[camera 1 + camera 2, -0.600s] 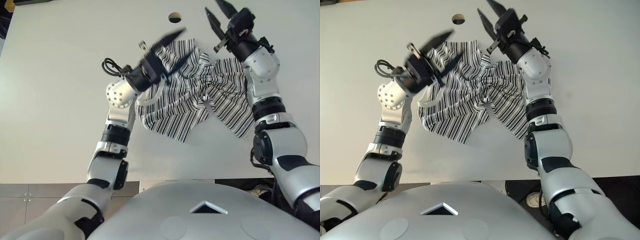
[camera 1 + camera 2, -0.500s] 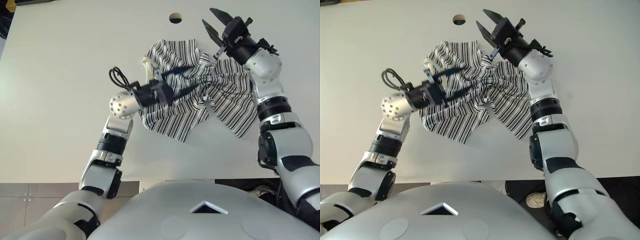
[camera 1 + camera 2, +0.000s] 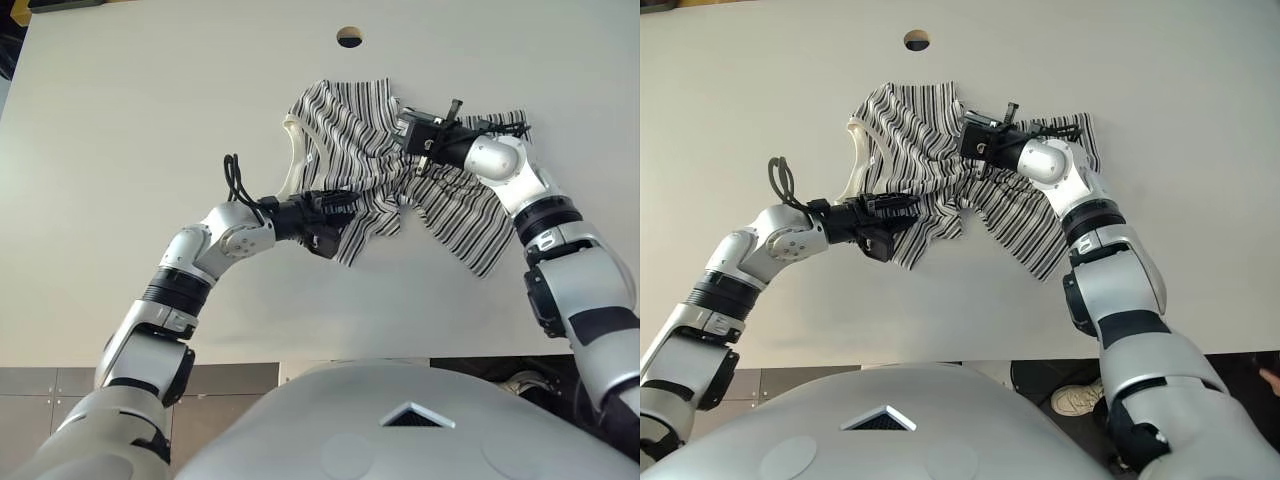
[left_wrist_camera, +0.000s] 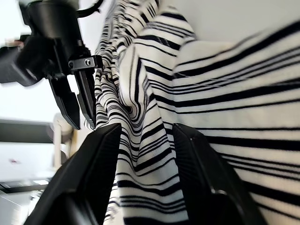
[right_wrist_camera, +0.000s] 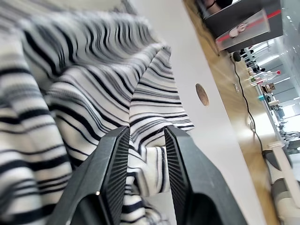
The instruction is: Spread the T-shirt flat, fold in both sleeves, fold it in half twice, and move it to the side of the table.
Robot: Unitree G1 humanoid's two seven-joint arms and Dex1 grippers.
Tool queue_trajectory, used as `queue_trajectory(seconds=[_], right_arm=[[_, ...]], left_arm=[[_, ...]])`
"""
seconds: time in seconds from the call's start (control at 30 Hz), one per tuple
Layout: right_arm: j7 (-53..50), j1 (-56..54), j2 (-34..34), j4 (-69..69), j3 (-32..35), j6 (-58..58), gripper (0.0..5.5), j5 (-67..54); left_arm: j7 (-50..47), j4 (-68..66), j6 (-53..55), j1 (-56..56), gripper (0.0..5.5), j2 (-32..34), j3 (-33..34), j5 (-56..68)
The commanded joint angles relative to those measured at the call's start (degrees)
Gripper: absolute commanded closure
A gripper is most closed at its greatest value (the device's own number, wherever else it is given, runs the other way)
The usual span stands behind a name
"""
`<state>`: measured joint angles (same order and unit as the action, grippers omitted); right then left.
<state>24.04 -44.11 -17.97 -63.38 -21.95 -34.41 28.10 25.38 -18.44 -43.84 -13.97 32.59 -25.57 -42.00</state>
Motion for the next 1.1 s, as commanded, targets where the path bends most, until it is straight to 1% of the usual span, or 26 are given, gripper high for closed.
queue_trajectory(seconds=[0.03,0.1,0.17,0.2,0.27,0.33,0.43,0.5,0.57,0.6,0.7,0.77,0.87,0.93,1.1], right_arm=[[-3.0,-5.9,-0.7,-4.6,-2.1,3.2,4.15,3.4],[-3.9,-7.4,-1.4,-6.4,-2.9,4.4,4.15,4.3],[-4.1,-8.2,-1.9,-7.6,-3.2,5.1,4.15,4.7],[-4.2,-8.4,-2.2,-7.9,-3.4,5.2,4.15,4.7],[-3.5,-8.2,-3.0,-7.5,-2.9,4.2,4.15,4.1],[-0.7,-7.4,-3.7,-6.5,-1.3,2.5,4.15,1.9],[14.1,-2.2,-4.9,1.5,3.9,-1.1,4.15,-9.6],[24.4,3.9,-6.1,12.5,5.2,-0.7,4.15,-18.3],[28.7,8.1,-6.6,21.0,5.4,1.4,4.15,-22.6],[29.3,9.2,-6.1,24.2,5.4,2.5,4.15,-23.8],[29.1,9.6,-2.7,29.4,5.2,5.7,4.15,-25.4],[27.0,7.9,0.6,27.9,4.2,6.3,4.15,-24.2],[21.2,4.0,4.7,21.4,3.0,6.1,4.15,-20.0],[15.7,0.5,8.0,14.3,2.0,6.5,4.15,-16.7],[4.4,-6.6,13.3,-1.5,-0.9,8.3,4.15,-9.4]], left_arm=[[15.2,-1.3,5.5,9.4,3.46,10.9,-5.0,-1.2],[23.6,1.5,9.0,12.8,3.46,16.3,-5.2,4.4],[28.8,4.1,12.8,14.7,3.46,20.5,-4.6,9.2],[30.1,4.3,14.4,14.8,3.46,21.9,-4.3,10.9],[29.7,2.5,16.3,13.3,3.46,24.0,-3.4,10.6],[29.0,1.5,17.4,12.0,3.46,25.5,-2.8,10.5],[28.8,-0.7,18.1,9.0,3.46,28.4,-1.3,12.3],[29.4,-3.2,17.7,6.0,3.46,29.3,-0.1,14.9],[31.7,-4.0,17.3,4.8,3.46,29.7,1.0,19.0],[33.4,-3.6,17.4,4.9,3.46,29.8,1.7,21.6],[35.6,-4.1,17.8,4.1,3.46,30.1,3.0,24.4],[35.4,-6.9,17.0,2.0,3.46,29.4,4.0,25.3],[35.2,-9.3,15.6,0.5,3.46,29.1,5.5,27.1],[34.7,-9.3,14.8,0.2,3.46,29.6,7.1,28.7],[34.6,-6.4,13.2,-0.6,3.46,28.7,11.0,34.0]])
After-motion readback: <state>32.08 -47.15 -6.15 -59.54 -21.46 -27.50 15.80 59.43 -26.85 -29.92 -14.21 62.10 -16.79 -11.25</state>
